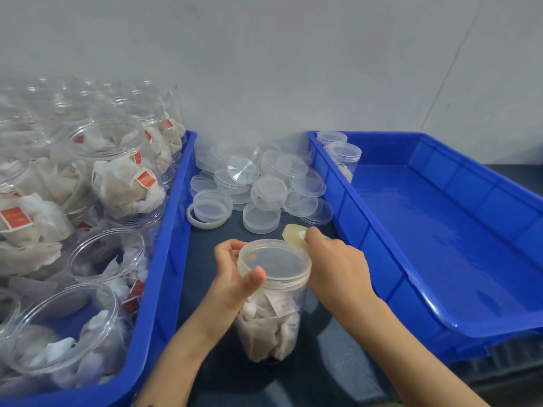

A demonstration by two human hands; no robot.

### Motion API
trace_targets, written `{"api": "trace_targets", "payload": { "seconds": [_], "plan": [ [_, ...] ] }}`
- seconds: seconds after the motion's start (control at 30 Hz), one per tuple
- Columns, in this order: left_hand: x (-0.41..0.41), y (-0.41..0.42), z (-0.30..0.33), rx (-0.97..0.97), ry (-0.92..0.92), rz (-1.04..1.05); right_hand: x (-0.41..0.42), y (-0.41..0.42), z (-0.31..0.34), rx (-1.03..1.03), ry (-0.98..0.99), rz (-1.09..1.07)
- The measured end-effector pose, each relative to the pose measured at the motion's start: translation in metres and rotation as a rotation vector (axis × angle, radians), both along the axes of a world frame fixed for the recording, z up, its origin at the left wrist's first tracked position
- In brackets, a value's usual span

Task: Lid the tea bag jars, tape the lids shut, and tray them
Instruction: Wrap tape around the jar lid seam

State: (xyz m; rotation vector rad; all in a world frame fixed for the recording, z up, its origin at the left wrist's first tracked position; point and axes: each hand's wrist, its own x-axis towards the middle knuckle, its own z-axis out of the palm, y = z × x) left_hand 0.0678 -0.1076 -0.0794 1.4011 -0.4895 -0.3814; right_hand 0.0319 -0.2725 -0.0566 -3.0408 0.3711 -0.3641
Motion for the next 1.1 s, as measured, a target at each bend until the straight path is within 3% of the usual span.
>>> {"api": "trace_targets", "payload": {
  "seconds": [0.27,0.43,0.6,0.73,0.83,1.1],
  "plan": [
    [0.002,-0.003,-0.010,0.075,-0.152,0.258,-0.007,0.003,-0.006,0.062,0.012,-0.127],
    [-0.001,-0.001,-0.022,0.077,-0.136,0.337,-0.008,0.005,-0.010,0.083,-0.004,-0.146],
    [-0.009,-0.009,-0.022,0.227,-0.208,0.572,-0.018,0.005,-0.011,0.124,0.027,-0.031],
    [-0.011,-0.010,-0.019,0.283,-0.161,0.486,-0.024,0.006,-0.014,0.369,0.120,0.119],
    [-0.015,-0.013,-0.023,0.336,-0.183,0.532,-0.026,0.006,-0.014,0.527,0.125,0.188],
    [-0.004,-0.007,-0.024,0.310,-0.282,0.602,-0.033,-0.011,-0.025,0.630,0.086,0.288]
  ]
}}
